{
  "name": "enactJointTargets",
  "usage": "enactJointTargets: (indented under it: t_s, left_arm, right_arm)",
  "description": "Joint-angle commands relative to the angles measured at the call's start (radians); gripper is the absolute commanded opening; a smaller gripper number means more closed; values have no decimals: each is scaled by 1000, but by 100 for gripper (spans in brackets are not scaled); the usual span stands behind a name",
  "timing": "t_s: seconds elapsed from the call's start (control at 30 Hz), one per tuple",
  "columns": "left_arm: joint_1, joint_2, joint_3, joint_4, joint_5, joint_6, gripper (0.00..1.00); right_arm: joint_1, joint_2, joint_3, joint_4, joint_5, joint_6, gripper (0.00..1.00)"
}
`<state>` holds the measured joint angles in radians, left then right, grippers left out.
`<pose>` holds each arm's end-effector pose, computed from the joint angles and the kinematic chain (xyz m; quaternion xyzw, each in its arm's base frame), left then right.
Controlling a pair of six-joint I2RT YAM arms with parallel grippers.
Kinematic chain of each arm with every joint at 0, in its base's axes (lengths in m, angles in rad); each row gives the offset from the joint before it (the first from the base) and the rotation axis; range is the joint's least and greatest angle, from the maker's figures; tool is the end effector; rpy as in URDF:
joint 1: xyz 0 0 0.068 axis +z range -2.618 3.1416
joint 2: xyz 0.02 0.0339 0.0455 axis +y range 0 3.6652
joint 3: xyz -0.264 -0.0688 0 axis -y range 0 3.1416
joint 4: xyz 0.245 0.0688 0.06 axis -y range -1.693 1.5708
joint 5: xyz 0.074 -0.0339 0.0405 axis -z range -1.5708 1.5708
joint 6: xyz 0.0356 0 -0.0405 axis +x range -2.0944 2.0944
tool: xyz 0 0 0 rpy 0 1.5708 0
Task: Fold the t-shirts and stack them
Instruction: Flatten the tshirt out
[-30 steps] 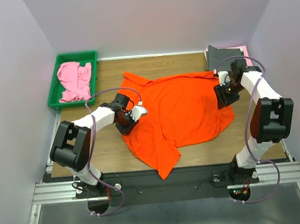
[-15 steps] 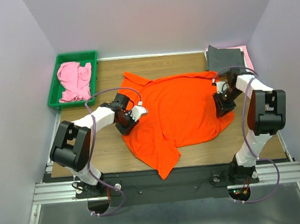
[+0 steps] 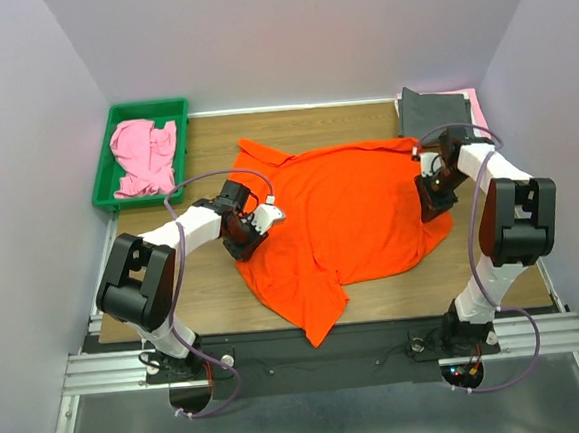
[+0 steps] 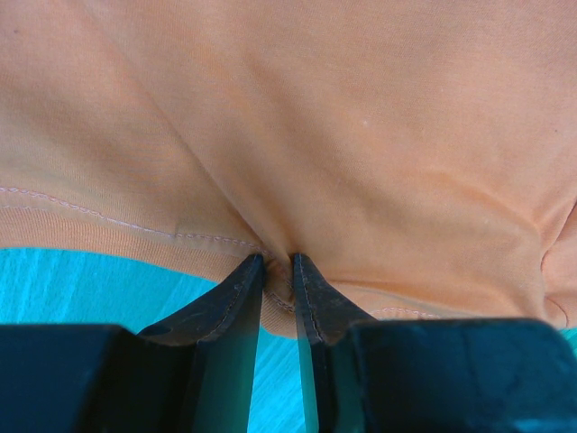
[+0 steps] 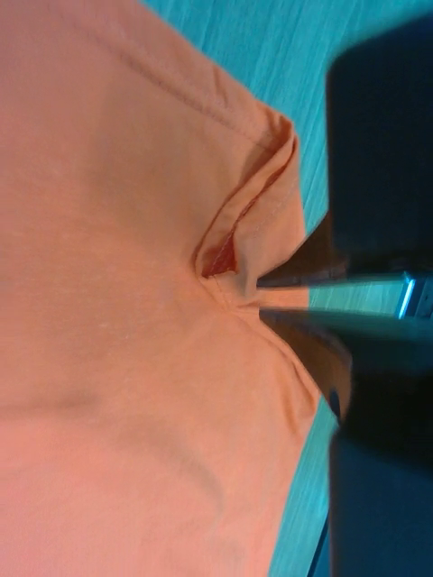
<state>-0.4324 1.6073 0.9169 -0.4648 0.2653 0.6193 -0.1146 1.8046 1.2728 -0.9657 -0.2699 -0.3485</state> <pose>0.2689 -0.1344 0.1684 0.5104 0.8252 -0.1098 0.2157 0.3296 -0.0284 0.1898 -0.1204 0.9829 0.1225 0.0662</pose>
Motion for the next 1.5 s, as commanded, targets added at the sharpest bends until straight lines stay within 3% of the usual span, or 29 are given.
enactJointTargets:
  t_s: [0.0, 0.37, 0.57, 0.8, 1.2, 1.47]
  left_arm:
    - [6, 55, -32, -52, -44, 13, 33]
    - [7, 77, -23, -44, -57, 8, 33]
    - [7, 89, -24, -38, -55, 3, 33]
    - [17, 94, -30, -37, -55, 11, 33]
    - [76, 88, -30, -58, -52, 59, 31]
    - [133, 60, -47, -87, -75, 112, 28]
  right_arm:
    - [1, -28, 72, 21, -25, 8, 28]
    - [4, 58, 73, 35, -8, 3, 38]
    - [4, 55, 53, 31, 0, -6, 29]
    - [3, -3, 23, -1, 35, -24, 1]
    - [-19, -191, 1, -139, 113, -115, 1]
    - [-85, -317, -251, -104, 349, -265, 1]
